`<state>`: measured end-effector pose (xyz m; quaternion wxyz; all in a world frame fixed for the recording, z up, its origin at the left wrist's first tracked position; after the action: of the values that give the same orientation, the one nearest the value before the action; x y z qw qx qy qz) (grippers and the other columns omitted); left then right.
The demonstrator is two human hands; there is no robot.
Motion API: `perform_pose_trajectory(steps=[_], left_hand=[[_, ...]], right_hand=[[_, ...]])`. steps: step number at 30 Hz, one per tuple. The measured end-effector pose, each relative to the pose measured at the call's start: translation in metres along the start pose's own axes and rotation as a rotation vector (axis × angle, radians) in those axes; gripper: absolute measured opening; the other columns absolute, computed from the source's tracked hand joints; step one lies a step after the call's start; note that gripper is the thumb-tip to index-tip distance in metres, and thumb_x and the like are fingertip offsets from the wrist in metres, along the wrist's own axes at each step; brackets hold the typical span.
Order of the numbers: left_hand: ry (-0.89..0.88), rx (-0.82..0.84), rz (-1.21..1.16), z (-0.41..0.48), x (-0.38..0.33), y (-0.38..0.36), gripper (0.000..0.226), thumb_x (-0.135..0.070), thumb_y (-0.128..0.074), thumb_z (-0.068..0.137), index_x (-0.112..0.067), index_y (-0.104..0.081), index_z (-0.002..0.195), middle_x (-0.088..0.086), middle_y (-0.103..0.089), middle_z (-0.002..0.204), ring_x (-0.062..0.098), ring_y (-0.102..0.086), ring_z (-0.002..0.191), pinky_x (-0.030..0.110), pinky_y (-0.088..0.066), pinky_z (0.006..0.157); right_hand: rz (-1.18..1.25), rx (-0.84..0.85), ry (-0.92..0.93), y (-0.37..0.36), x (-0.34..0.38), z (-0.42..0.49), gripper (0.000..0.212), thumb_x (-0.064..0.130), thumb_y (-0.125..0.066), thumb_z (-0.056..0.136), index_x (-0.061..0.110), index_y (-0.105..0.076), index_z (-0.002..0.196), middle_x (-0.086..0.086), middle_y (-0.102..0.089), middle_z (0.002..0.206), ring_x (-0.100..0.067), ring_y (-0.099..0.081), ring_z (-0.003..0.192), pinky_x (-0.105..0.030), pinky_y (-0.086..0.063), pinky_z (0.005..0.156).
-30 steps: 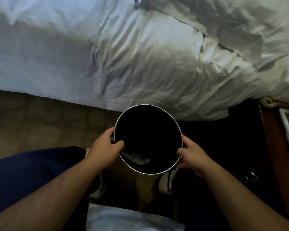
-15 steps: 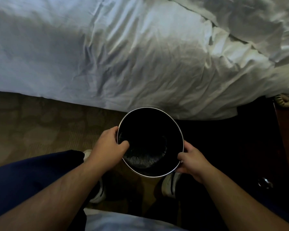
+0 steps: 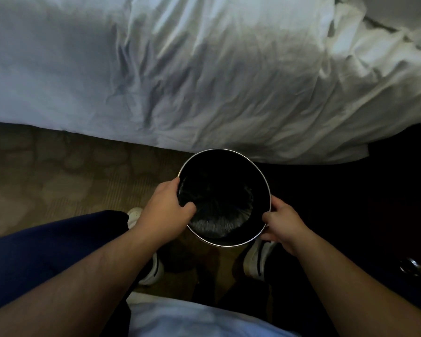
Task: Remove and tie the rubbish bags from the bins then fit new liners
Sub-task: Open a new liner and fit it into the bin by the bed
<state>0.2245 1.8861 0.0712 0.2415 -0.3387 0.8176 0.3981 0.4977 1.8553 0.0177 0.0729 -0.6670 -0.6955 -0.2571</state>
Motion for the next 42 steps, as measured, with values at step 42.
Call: perform_pose_trajectory(steps=[42], left_hand=[[0.047,0.292,0.355,0.055,0.057,-0.049,0.091,-0.038,-0.059,0.093,-0.026,0.005,0.157,0.008,0.009,0.166,0.026,-0.015,0.151,0.036,-0.027,0.12]], right_hand=[[-0.267,-0.166,-0.116,-0.026,-0.029,0.066,0.046,0.016,-0.062,0.098,0.017,-0.048,0.142,-0.011,-0.066,0.092,-0.032,-0.072,0.08,-0.045,-0.062,0.074]])
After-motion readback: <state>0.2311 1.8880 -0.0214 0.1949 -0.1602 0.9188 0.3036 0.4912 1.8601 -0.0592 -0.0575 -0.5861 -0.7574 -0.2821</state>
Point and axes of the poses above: each hand's wrist, its own z-axis towards the middle knuckle, its own y-axis out of the back of the hand, x = y × z, the point moved 1 cm from there along z, towards the middle knuckle
